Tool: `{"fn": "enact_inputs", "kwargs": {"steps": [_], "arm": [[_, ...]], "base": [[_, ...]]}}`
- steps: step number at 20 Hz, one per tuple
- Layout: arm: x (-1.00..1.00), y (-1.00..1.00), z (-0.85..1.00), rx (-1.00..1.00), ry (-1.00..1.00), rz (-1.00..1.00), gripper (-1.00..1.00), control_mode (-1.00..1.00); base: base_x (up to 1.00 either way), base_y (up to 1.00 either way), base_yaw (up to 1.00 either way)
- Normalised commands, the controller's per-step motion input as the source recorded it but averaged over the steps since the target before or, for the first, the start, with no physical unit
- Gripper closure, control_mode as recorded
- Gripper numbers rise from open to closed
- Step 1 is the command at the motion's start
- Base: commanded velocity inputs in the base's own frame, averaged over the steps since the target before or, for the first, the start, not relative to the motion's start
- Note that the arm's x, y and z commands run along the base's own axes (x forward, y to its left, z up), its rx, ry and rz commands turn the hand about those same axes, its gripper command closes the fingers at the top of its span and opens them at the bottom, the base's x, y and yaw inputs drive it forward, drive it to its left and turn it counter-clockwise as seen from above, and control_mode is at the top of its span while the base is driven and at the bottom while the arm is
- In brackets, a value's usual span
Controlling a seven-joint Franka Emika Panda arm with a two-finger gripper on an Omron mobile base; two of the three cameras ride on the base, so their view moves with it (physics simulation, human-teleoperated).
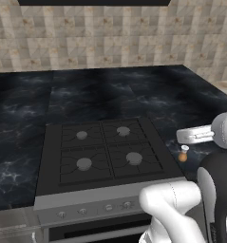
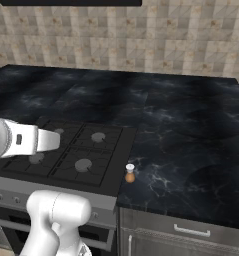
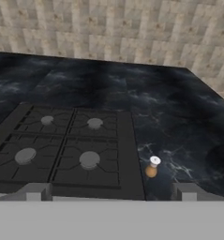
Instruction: Take 2 condiments from the cabinet and move them on the counter near the stove.Make sure the condiments are lined up with each other, next to each other.
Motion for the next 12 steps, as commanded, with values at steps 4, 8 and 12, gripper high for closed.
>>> {"fn": "enact_inputs", "kwargs": {"steps": [4,8,12], "arm": [[0.00,-0.04,0.00,0.00,0.00,0.00,-1.00,-1.00],[0.00,0.00,0.00,0.00,0.00,0.00,-1.00,-1.00],[0.00,0.00,0.00,0.00,0.00,0.00,-1.00,1.00]], "base": [[0.00,0.00,0.00],[0.00,0.00,0.00],[0.00,0.00,0.00]]}}
